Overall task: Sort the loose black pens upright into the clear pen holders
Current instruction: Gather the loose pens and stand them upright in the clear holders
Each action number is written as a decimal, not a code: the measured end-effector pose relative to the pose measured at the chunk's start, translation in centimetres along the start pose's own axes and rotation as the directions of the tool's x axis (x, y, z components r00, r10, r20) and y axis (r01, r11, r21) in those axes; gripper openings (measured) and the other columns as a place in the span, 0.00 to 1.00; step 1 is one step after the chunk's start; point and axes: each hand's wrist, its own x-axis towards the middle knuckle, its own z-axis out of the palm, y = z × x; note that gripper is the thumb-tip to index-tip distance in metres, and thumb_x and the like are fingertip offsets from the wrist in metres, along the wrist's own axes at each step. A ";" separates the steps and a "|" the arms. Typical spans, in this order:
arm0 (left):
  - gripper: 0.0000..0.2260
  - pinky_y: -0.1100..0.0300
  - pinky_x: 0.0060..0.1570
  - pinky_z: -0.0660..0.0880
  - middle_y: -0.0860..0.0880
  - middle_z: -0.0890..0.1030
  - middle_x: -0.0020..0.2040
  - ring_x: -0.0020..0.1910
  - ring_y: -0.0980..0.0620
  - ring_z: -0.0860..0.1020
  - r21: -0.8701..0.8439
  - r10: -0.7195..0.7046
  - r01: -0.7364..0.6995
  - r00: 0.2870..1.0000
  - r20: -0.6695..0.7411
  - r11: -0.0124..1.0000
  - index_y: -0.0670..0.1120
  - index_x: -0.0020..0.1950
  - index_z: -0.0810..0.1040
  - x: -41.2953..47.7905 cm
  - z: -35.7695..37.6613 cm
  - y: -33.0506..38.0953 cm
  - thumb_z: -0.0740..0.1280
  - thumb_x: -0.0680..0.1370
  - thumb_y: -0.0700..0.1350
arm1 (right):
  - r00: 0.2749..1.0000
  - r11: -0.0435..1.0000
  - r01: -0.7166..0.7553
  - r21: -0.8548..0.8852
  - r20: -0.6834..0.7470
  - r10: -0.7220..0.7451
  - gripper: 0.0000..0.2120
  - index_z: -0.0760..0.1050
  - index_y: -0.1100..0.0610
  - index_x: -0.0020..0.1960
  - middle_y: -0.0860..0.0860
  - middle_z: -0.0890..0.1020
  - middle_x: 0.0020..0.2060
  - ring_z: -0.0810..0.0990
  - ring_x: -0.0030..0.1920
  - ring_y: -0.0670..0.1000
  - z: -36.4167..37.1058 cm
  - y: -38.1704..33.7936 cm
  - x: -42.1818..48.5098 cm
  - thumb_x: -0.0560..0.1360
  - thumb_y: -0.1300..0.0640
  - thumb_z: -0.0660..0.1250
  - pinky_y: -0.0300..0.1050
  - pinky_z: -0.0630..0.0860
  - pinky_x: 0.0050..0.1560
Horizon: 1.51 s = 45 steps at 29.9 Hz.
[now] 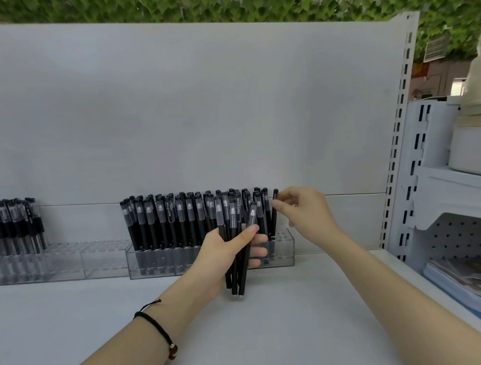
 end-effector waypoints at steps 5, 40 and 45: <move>0.10 0.57 0.41 0.81 0.44 0.85 0.46 0.40 0.49 0.84 -0.060 -0.025 0.025 1.000 -0.004 0.998 0.41 0.56 0.82 0.0 0.1 -0.3 0.69 0.76 0.43 | 0.998 0.998 -0.061 -0.029 0.000 0.061 0.09 0.76 0.49 0.47 0.45 0.82 0.40 0.79 0.36 0.47 0.2 -0.1 -0.1 0.72 0.45 0.71 0.53 0.79 0.45; 0.12 0.62 0.26 0.68 0.51 0.73 0.27 0.25 0.55 0.66 0.108 0.011 -0.011 1.000 0.000 0.994 0.38 0.58 0.68 0.9 -0.2 -0.7 0.60 0.83 0.47 | 0.993 0.994 0.099 -0.037 -0.063 -0.101 0.06 0.77 0.53 0.44 0.44 0.78 0.33 0.71 0.31 0.45 -0.8 -0.9 -0.5 0.79 0.55 0.64 0.44 0.69 0.38; 0.12 0.60 0.31 0.73 0.49 0.81 0.36 0.29 0.53 0.72 0.063 0.032 -0.031 0.999 -0.003 0.998 0.39 0.61 0.67 0.7 -0.2 -0.5 0.60 0.82 0.46 | 0.998 0.991 0.046 -0.122 0.047 -0.041 0.05 0.79 0.48 0.41 0.41 0.80 0.35 0.75 0.35 0.39 -0.6 -0.4 -0.7 0.75 0.49 0.69 0.42 0.71 0.42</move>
